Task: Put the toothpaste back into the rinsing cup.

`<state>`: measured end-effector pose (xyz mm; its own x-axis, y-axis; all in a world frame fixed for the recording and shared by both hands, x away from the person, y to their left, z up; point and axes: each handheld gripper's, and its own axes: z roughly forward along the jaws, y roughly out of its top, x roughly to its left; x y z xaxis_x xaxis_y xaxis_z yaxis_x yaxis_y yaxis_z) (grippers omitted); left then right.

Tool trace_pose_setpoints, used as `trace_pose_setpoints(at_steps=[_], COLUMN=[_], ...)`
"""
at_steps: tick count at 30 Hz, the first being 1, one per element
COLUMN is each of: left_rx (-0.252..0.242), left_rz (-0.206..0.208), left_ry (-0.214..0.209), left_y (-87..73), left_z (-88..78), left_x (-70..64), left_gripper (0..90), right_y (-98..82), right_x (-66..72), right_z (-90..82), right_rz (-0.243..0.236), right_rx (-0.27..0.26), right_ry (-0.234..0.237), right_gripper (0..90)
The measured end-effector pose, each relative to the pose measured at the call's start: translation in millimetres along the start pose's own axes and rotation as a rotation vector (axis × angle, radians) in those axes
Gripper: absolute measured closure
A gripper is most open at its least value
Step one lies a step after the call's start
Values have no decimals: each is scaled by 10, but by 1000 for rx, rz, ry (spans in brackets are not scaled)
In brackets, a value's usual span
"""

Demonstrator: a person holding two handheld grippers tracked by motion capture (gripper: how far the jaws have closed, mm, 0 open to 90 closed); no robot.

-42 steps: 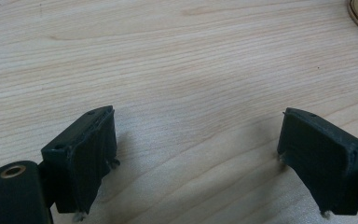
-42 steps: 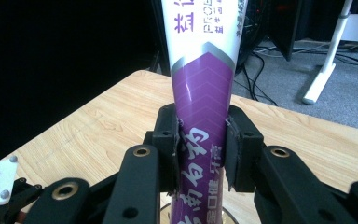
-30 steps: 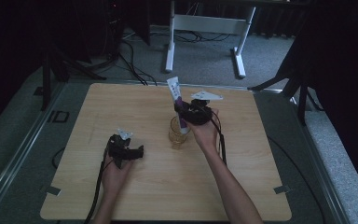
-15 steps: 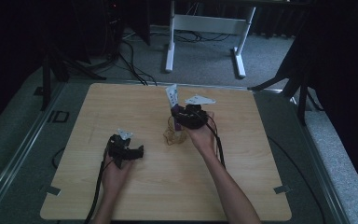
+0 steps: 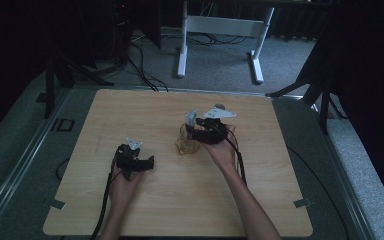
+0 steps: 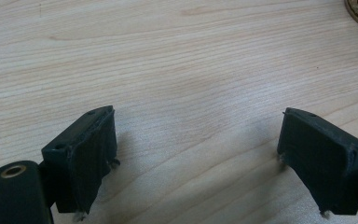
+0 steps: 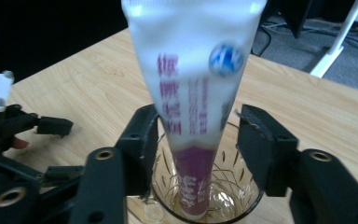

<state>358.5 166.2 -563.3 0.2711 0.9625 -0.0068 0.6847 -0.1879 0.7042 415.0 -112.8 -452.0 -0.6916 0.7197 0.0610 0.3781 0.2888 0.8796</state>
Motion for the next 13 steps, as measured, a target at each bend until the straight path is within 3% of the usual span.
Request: trace_pose_setpoints(at_steps=[7, 13], left_rx=[-1, 0], left_rz=[-1, -1], left_ry=[0, 0], left_y=[0, 0], left_z=[1, 0], left_x=[-1, 0], left_gripper=[120, 120], right_y=[21, -9], right_x=[22, 55], right_z=[-192, -353], right_rz=[-6, -28], right_rx=[-26, -39], right_ry=[32, 51], right_gripper=[376, 368])
